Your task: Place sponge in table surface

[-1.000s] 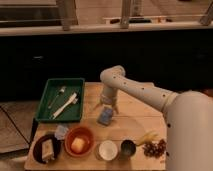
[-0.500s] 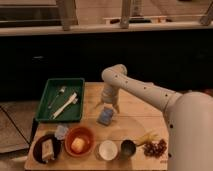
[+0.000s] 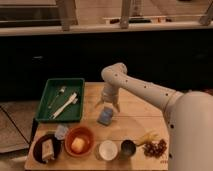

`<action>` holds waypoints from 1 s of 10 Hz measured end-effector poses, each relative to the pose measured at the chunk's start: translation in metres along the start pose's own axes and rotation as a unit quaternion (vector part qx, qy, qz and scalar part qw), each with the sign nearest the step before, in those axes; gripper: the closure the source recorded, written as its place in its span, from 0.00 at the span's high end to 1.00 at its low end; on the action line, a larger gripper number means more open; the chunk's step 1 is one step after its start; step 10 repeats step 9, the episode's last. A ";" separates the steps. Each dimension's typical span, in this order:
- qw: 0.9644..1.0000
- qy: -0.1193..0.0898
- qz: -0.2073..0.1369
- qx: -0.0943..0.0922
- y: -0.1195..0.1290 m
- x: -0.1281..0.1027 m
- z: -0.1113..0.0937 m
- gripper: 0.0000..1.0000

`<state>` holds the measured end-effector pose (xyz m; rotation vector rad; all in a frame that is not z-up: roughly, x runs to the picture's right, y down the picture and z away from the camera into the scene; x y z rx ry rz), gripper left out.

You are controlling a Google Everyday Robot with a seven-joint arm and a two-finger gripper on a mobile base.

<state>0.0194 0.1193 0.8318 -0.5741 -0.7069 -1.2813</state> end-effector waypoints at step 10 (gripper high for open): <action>1.000 0.004 -0.001 -0.002 0.001 0.001 -0.004 0.80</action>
